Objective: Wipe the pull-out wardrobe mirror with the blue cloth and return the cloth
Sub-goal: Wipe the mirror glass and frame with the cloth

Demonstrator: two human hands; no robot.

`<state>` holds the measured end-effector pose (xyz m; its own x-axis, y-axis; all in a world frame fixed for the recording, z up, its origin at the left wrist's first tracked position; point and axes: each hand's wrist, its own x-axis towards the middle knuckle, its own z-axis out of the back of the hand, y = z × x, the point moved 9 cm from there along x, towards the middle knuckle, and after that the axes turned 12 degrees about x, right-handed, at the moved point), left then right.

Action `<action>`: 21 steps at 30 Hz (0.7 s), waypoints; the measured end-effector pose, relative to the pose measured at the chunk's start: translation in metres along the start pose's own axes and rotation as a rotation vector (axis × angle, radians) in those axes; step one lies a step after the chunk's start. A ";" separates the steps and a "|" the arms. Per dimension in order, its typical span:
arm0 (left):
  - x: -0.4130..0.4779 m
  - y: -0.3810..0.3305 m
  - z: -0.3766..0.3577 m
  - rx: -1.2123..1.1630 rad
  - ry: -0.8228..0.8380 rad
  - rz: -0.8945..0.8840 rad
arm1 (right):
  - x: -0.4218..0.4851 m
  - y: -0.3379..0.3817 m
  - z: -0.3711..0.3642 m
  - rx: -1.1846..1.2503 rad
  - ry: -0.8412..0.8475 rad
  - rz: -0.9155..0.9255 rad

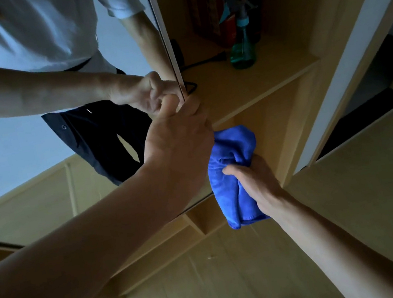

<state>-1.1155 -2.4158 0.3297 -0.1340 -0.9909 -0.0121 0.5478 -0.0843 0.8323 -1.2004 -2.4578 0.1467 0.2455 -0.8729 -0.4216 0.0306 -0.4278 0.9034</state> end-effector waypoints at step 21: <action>-0.010 0.051 0.033 0.087 -0.096 -0.013 | -0.011 0.065 -0.013 -0.006 -0.002 0.160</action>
<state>-1.1134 -2.4063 0.3908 -0.2209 -0.9750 0.0263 0.4727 -0.0834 0.8773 -1.1889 -2.4730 0.2114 0.2457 -0.9302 -0.2728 -0.0028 -0.2822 0.9594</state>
